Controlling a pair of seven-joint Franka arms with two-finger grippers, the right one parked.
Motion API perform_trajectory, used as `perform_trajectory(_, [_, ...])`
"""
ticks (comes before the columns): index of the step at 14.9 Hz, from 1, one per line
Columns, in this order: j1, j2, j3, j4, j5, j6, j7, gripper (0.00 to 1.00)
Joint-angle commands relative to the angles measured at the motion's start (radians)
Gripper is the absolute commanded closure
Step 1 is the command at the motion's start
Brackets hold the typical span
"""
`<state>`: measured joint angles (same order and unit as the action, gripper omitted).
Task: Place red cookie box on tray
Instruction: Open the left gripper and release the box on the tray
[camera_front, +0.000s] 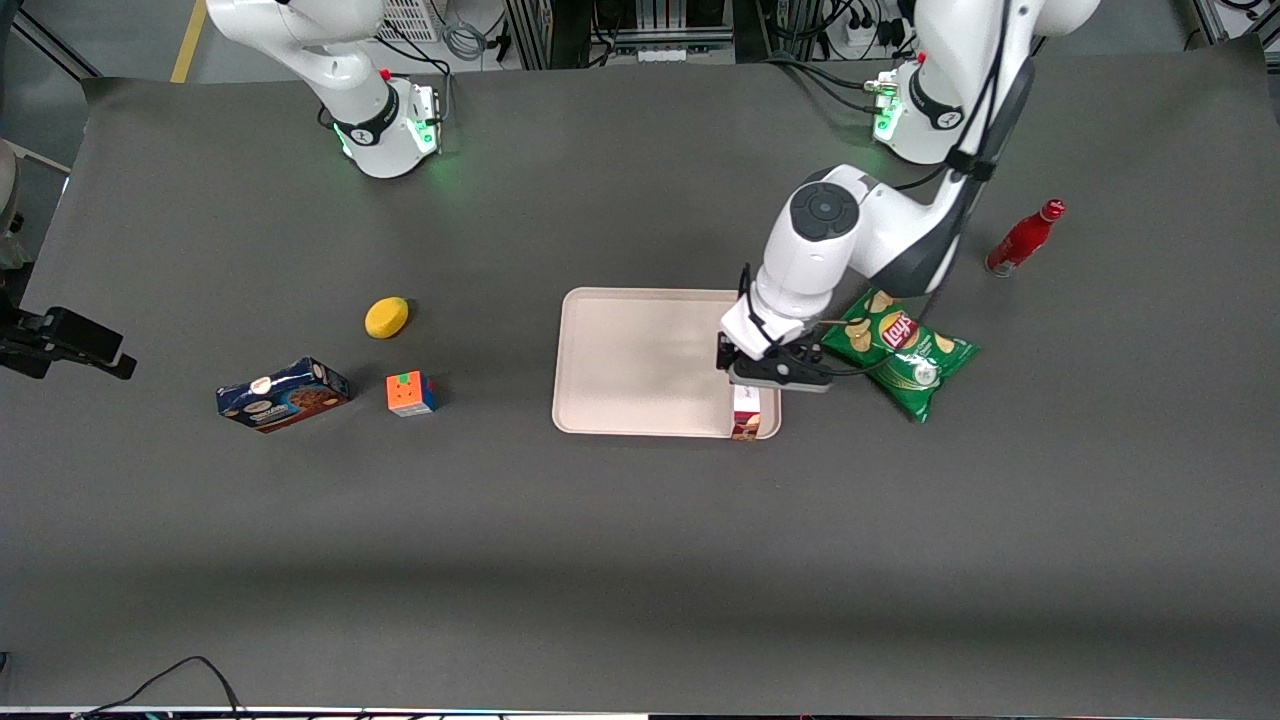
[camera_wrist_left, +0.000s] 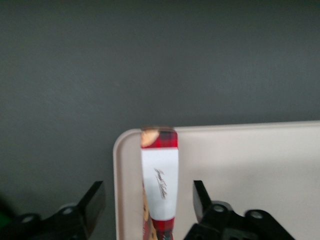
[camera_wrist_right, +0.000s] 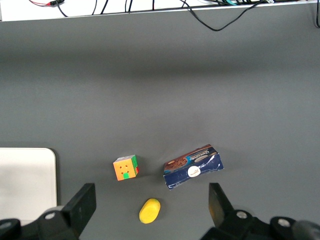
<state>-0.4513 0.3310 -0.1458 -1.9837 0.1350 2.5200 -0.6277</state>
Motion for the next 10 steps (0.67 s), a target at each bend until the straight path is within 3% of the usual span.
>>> perform_trajectory(1, [0.032, -0.017, 0.055, 0.227, -0.033, -0.263, 0.139, 0.00])
perform_trajectory(5, [0.132, -0.056, 0.205, 0.331, -0.263, -0.369, 0.524, 0.00])
perform_trajectory(10, [0.253, -0.119, 0.317, 0.436, -0.262, -0.588, 0.716, 0.00])
